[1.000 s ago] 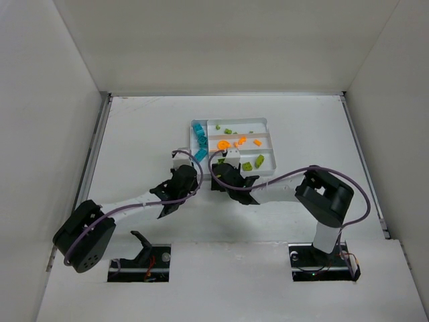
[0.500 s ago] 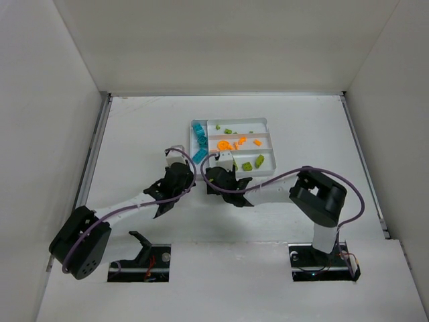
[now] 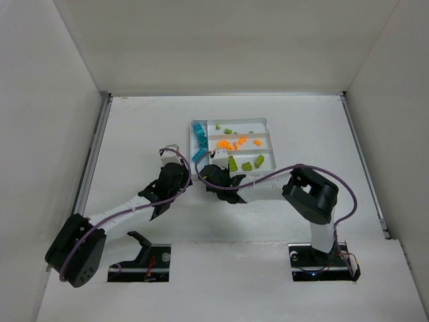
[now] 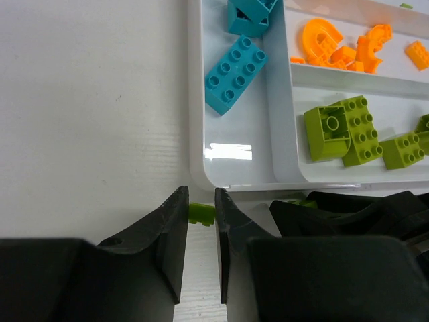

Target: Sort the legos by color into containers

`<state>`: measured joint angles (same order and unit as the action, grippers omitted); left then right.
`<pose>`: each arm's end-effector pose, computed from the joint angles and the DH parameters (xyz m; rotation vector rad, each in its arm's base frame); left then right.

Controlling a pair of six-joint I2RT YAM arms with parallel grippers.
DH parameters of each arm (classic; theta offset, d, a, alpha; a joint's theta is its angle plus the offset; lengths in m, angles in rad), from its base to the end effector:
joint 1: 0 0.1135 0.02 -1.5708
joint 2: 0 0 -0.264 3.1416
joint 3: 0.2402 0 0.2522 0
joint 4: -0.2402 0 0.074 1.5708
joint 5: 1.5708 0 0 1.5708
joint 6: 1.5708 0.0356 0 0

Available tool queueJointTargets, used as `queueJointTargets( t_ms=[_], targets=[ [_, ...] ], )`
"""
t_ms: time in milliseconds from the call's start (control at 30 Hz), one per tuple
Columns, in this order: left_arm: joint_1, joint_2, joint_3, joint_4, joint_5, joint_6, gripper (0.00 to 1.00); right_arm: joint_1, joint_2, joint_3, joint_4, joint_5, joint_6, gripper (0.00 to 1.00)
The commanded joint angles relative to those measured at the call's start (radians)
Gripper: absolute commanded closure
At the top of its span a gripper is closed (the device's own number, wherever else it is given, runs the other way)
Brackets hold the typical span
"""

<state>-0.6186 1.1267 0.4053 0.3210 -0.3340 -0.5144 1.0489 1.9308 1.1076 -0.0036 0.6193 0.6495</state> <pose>0.1935 -0.1234 0.1932 -0.1165 1.9678 -0.4180 0.2140 0.3306 0.1460 -0.1674 2.2128 0.1796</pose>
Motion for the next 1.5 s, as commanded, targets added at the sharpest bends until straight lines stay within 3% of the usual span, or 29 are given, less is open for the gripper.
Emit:
queueJointTargets(
  t_ms=[0,133,367,800,1000,1167,1467],
  targets=[
    [0.01,-0.028,-0.016,0.027,0.013,-0.006,0.85,0.016,0.014,0.028,-0.047,0.019,-0.005,0.49],
    [0.013,-0.045,-0.023,0.027,0.016,-0.006,0.85,0.03,0.01,0.024,-0.052,0.031,-0.007,0.4],
    [0.016,-0.071,-0.022,0.021,0.018,-0.009,0.85,0.035,0.005,0.018,-0.061,0.051,0.004,0.61],
    [0.004,-0.087,0.001,0.003,0.023,-0.016,0.85,0.017,-0.249,-0.084,0.004,0.02,-0.014,0.63],
    [-0.013,-0.084,0.006,0.004,0.029,-0.022,0.85,-0.137,-0.297,-0.069,0.076,-0.085,-0.066,0.63],
    [-0.04,-0.087,0.007,0.007,0.03,-0.044,0.85,-0.313,-0.207,0.038,0.129,-0.13,-0.116,0.63],
    [-0.109,-0.081,0.035,0.02,0.026,-0.059,0.85,-0.507,0.019,0.244,0.198,-0.133,-0.151,0.61]
  ],
)
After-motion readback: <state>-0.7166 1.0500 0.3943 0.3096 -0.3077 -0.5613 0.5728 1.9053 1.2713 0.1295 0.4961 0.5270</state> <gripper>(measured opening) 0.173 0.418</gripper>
